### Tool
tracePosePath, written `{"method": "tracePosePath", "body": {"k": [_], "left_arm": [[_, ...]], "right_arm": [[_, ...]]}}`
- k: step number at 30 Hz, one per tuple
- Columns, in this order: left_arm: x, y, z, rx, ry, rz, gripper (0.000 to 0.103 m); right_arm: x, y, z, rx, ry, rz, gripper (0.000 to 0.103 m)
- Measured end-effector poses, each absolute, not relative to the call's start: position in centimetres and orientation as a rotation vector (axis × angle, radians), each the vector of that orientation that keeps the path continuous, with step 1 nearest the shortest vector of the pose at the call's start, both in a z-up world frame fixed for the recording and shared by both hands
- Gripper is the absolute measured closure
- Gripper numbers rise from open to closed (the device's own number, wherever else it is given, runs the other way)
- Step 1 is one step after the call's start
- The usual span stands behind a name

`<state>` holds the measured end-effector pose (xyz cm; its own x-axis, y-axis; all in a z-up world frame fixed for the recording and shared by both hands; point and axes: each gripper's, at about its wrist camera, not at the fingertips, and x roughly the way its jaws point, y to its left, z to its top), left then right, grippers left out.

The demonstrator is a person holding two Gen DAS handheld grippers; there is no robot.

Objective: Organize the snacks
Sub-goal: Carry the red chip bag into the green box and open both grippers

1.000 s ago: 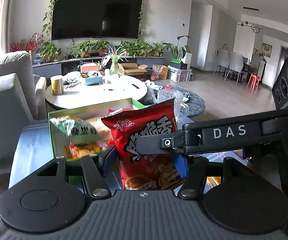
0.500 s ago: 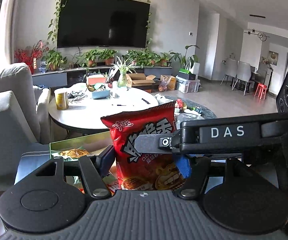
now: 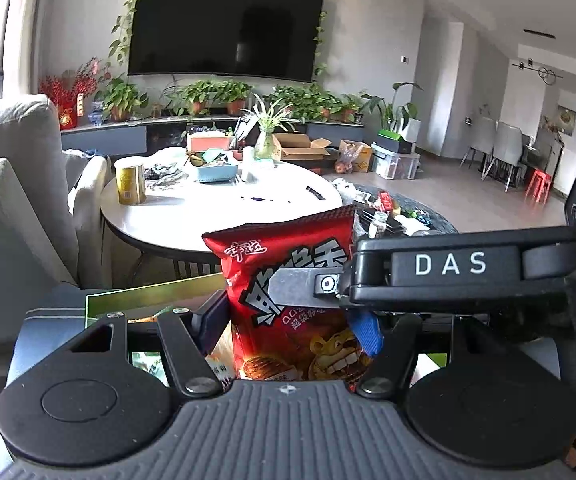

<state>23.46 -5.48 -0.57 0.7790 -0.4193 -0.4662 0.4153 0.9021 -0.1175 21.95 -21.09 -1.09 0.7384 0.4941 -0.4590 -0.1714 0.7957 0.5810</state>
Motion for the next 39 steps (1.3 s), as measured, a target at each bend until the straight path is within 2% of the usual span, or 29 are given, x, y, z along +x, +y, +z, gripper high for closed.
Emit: {"method": "tracePosePath", "body": {"k": [13,25,32,39], "left_arm": [[24.3,-4.6,-2.8,0.017,0.568,-0.342,0.038],[20.0,-5.2,0.8,0.042,0.504,-0.356,0.032],[16.5,-4.7,3.5,0.04,0.443,-0.36,0.03],[11.5,-3.0,6.0,0.043,0.374,-0.324,0.025]], "right_arm": [[22.7,-22.6,-2.4,0.554,0.647,0.329,0.053],[18.6,-22.5,0.9,0.521,0.586,0.346,0.052],[15.0,-21.8,3.7,0.466,0.503,0.356,0.052],[10.4,-21.2,5.4,0.33,0.396,0.284,0.052]]}}
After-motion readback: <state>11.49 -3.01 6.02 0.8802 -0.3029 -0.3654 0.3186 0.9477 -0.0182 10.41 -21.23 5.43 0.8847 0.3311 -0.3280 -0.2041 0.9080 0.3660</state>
